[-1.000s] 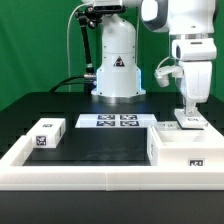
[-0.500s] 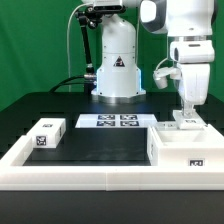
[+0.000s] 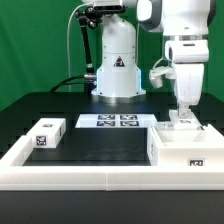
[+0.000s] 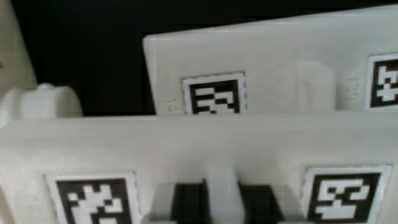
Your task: Assemble cabinet
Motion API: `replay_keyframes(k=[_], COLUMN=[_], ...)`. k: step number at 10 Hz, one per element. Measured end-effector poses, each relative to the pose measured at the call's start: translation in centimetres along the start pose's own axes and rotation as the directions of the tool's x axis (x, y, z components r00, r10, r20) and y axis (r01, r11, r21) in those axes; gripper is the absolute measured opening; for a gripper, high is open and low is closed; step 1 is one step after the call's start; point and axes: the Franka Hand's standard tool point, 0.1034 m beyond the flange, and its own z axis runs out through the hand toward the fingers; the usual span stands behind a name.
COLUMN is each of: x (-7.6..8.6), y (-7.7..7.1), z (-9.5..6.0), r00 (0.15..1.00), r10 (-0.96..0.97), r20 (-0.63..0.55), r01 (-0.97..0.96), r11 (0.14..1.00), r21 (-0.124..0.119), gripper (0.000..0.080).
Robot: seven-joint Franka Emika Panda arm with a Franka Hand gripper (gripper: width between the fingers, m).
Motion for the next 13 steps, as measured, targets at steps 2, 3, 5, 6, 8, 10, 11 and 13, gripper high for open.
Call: replay_keyframes(k=[2, 3, 5, 6, 8, 10, 11, 13], x=[0.2, 0.5, 1.1, 1.2, 1.1, 1.0, 0.9, 0.9], y=[0.1, 0.5, 0.8, 0.8, 0.8, 1.1, 1.3, 1.5], z=[-0.2, -0.4, -0.6, -0.6, -0.6, -0.7, -0.8, -0.9], r00=[1.000, 1.000, 1.000, 1.000, 1.000, 1.000, 1.000, 1.000], r10=[0.004, 0.007, 0.015, 0.014, 0.017, 0.020, 0.023, 0.024], r20=[0.005, 0.007, 0.005, 0.005, 0.006, 0.007, 0.006, 0.006], r01=[-0.004, -0.007, -0.015, -0.014, -0.017, -0.020, -0.023, -0.024], r11=[1.000, 1.000, 1.000, 1.000, 1.000, 1.000, 1.000, 1.000], r21=[0.007, 0.008, 0.004, 0.004, 0.006, 0.004, 0.001, -0.001], gripper=[0.0070, 0.0070, 0.0070, 0.0070, 0.0070, 0.0070, 0.0070, 0.0070])
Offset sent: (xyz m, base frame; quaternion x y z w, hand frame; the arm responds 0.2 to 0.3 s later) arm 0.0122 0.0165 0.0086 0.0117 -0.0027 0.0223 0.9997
